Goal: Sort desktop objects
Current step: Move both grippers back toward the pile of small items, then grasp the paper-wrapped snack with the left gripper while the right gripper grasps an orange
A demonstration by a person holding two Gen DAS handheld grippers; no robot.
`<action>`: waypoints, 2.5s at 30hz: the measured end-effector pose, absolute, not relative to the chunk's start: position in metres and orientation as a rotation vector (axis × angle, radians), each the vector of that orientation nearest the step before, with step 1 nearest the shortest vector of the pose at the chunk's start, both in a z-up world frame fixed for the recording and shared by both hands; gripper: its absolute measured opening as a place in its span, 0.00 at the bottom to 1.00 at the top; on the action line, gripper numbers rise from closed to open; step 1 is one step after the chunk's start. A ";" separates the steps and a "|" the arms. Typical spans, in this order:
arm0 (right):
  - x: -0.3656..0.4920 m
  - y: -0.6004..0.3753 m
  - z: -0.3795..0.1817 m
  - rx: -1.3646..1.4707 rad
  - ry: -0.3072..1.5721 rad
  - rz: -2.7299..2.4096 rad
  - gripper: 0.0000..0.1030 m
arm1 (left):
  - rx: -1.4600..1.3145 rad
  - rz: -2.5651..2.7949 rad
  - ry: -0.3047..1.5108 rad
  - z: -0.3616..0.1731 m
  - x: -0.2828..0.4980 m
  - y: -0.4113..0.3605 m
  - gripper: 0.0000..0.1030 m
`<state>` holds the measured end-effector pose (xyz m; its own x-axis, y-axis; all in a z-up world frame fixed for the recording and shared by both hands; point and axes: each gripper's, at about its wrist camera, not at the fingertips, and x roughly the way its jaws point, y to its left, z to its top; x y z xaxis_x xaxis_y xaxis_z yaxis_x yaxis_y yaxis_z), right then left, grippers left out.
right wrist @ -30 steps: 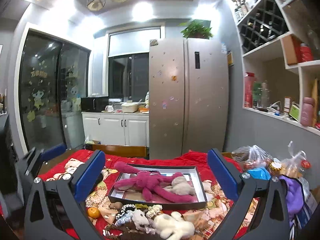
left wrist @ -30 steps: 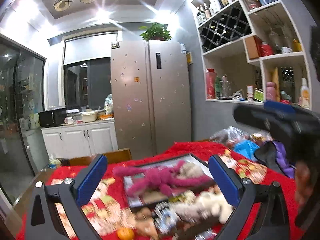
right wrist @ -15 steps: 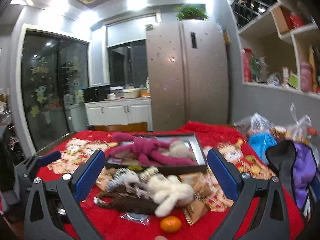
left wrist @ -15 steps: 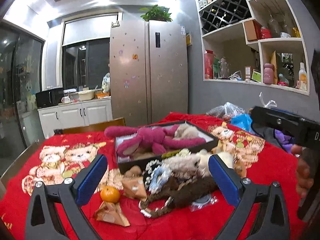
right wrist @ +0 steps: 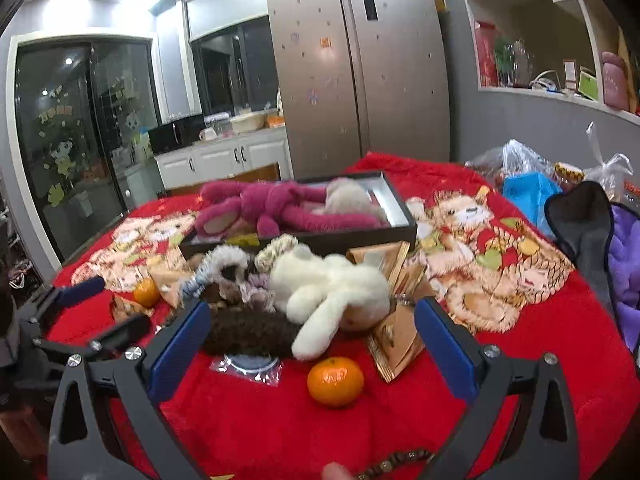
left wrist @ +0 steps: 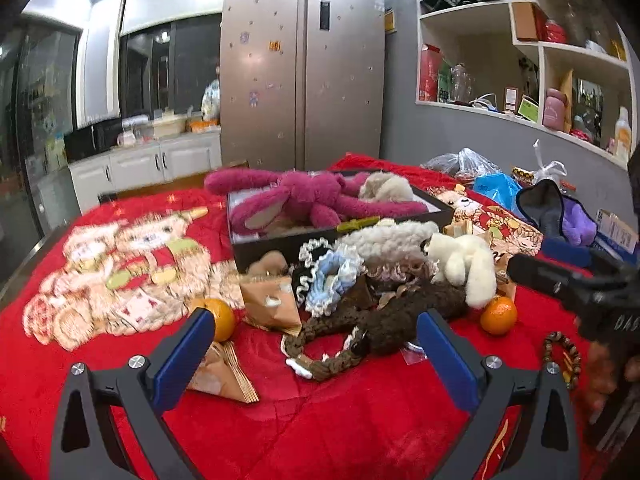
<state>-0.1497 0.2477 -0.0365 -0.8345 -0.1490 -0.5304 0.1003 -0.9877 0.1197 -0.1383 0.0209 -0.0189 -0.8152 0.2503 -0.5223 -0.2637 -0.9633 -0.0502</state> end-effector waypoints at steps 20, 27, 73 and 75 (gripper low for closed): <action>-0.178 0.242 -0.077 1.168 -0.113 -2.799 1.00 | -1.161 2.599 -0.135 -0.051 -0.174 -0.002 1.00; -0.181 0.242 -0.082 1.229 -0.114 -2.783 1.00 | -0.912 2.694 -0.114 -0.019 -0.144 -0.005 1.00; -0.184 0.249 -0.090 1.307 -0.135 -2.754 0.38 | -1.336 2.800 -0.058 -0.059 -0.190 -0.035 0.63; -0.184 0.247 -0.089 1.294 -0.137 -2.745 0.38 | -1.329 2.800 -0.061 -0.058 -0.190 -0.036 0.57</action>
